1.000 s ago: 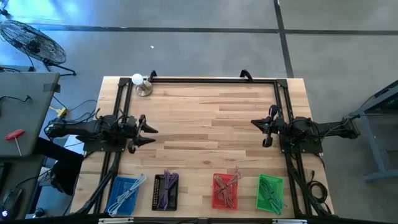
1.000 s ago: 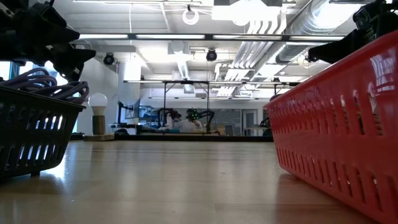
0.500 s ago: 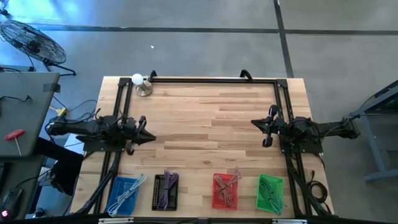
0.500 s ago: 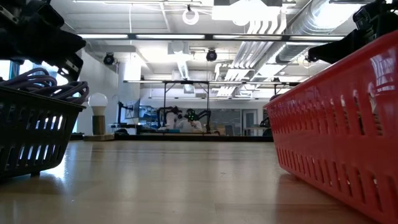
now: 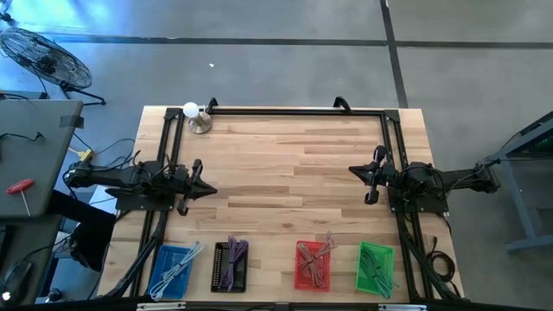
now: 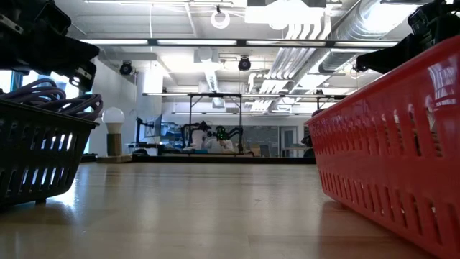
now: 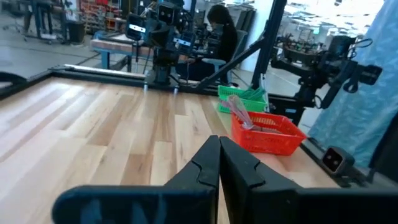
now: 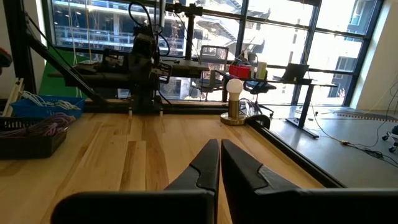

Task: Pick & Place USB Port
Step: Return to Home Position

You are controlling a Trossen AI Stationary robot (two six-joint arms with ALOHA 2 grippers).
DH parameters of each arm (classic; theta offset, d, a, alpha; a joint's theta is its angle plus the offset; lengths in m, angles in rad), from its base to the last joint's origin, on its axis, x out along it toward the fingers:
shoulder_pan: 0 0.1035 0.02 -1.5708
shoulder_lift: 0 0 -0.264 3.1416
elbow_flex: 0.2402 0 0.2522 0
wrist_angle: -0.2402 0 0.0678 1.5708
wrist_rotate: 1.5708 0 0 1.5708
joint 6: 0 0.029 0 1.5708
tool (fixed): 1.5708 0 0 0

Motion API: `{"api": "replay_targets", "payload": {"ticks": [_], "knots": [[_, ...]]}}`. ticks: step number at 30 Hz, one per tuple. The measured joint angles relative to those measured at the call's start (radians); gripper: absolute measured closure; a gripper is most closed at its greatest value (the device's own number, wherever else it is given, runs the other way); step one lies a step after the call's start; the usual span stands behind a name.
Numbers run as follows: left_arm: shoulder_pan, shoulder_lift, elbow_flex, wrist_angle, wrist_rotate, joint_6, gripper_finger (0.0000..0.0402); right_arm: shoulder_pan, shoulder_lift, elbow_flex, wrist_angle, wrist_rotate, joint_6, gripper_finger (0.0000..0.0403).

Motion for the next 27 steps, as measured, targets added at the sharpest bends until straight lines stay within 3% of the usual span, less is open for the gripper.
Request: {"api": "replay_targets", "payload": {"ticks": [27], "knots": [[0.000, 0.000, 0.000, -0.002, -0.016, 0.032, 0.0399, 0.000, 0.000, 0.000, 0.000, 0.000, 0.000, 0.0396]]}}
